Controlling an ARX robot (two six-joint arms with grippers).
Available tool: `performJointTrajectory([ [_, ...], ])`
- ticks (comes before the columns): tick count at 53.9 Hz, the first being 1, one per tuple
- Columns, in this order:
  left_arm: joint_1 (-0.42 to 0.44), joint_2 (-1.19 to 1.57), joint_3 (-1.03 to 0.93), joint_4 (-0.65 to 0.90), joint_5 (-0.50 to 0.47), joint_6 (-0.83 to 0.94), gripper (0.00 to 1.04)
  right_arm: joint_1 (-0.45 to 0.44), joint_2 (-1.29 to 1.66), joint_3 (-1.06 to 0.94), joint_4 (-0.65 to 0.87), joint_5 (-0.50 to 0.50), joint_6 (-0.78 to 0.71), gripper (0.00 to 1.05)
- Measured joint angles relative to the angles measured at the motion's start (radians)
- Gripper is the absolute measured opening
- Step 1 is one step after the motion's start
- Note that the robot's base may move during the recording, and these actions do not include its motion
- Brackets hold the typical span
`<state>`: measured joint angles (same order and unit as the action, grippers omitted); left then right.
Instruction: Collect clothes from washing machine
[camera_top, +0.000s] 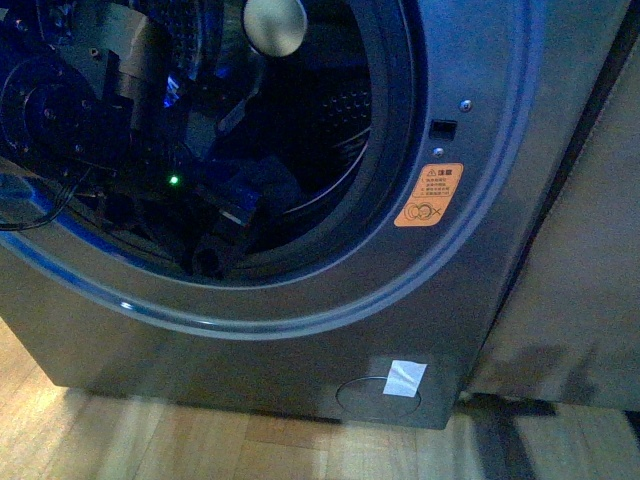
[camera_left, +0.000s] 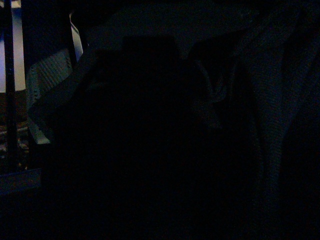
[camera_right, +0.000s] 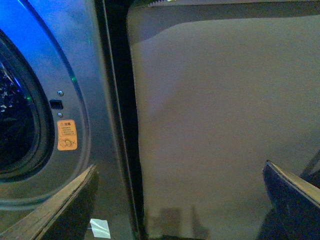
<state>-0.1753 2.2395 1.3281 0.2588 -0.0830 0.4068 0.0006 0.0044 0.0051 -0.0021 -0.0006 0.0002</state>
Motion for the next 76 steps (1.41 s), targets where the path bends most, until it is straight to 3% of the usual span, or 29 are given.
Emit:
performJointTrajectory([
  [14,0.019,0.014,0.053,-0.134,0.047,-0.117,0.98,0.000,0.000,0.000,0.000,0.000,0.000,0.97],
  [27,0.022,0.012,0.057,-0.201,0.094,-0.120,0.98,0.000,0.000,0.000,0.000,0.000,0.000,0.97],
  [49,0.021,-0.007,-0.008,-0.104,0.100,-0.097,0.46,0.000,0.000,0.000,0.000,0.000,0.000,0.97],
  [65,0.010,-0.054,-0.186,0.256,0.068,0.032,0.11,0.000,0.000,0.000,0.000,0.000,0.000,0.97],
  [76,0.025,-0.236,-0.349,0.396,0.115,0.037,0.07,0.000,0.000,0.000,0.000,0.000,0.000,0.97],
])
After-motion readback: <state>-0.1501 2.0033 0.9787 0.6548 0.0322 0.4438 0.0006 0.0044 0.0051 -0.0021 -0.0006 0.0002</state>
